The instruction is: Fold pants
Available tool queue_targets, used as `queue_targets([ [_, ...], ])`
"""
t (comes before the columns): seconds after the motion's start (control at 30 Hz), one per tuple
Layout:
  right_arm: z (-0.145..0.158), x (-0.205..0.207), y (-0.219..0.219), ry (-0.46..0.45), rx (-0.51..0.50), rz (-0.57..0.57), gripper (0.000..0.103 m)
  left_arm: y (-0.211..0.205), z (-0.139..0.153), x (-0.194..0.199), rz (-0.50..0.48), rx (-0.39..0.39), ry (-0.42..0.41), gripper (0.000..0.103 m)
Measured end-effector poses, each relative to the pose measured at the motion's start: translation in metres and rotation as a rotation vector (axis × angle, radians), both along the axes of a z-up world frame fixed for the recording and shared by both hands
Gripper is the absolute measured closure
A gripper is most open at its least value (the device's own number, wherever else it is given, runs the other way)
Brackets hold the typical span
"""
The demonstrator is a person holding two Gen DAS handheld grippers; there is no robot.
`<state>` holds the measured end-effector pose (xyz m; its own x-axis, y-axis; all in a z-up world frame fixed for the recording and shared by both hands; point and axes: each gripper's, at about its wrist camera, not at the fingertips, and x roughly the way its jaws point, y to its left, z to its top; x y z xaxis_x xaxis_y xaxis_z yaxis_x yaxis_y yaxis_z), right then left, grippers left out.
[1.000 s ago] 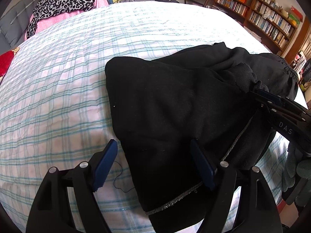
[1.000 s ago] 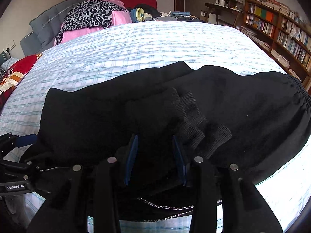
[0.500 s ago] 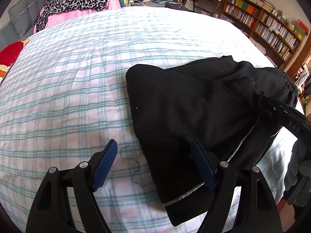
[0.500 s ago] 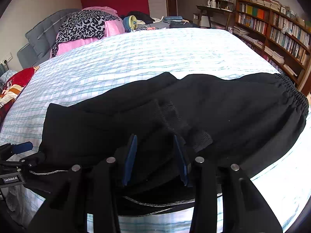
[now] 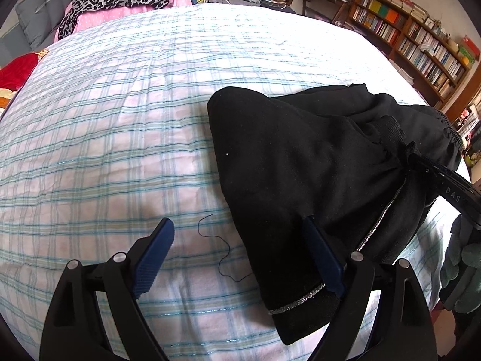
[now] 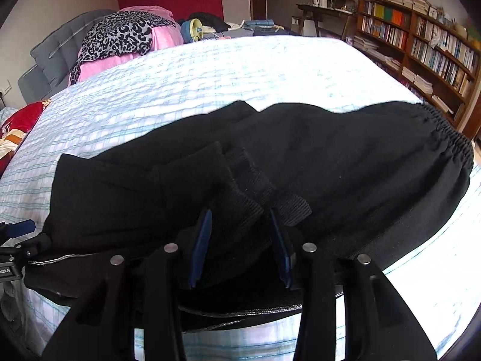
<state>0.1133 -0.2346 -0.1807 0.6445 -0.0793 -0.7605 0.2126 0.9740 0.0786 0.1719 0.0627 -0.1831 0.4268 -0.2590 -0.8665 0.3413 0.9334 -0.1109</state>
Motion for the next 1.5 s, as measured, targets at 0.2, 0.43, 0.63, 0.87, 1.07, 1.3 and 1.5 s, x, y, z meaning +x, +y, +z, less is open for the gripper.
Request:
queue_targets([
  [0.2, 0.031, -0.016, 0.065, -0.093, -0.005, 0.213, 0.037, 0.027, 0.013, 0.005, 0.061, -0.017, -0.028, 0.017],
  [0.43, 0.026, -0.027, 0.162, -0.077, -0.015, 0.534, 0.017, 0.061, 0.02, 0.016, 0.147, 0.0, -0.05, 0.017],
  [0.63, 0.004, -0.03, 0.214, -0.031, -0.116, 0.651, 0.017, 0.082, 0.019, 0.019, 0.187, -0.011, -0.047, 0.017],
  [0.87, -0.015, -0.021, 0.225, 0.006, -0.229, 0.605, 0.014, 0.085, 0.014, 0.021, 0.182, -0.017, -0.035, 0.017],
  [1.07, -0.021, -0.013, 0.215, 0.037, -0.172, 0.582, 0.027, 0.081, 0.012, 0.021, 0.171, -0.015, -0.031, 0.017],
  [1.3, -0.009, -0.008, 0.198, 0.041, -0.046, 0.561, 0.057, 0.072, 0.009, 0.022, 0.151, -0.004, -0.022, 0.017],
  [1.5, -0.002, -0.009, 0.19, 0.037, 0.005, 0.526, 0.063, 0.063, 0.006, 0.02, 0.134, -0.001, -0.013, 0.017],
])
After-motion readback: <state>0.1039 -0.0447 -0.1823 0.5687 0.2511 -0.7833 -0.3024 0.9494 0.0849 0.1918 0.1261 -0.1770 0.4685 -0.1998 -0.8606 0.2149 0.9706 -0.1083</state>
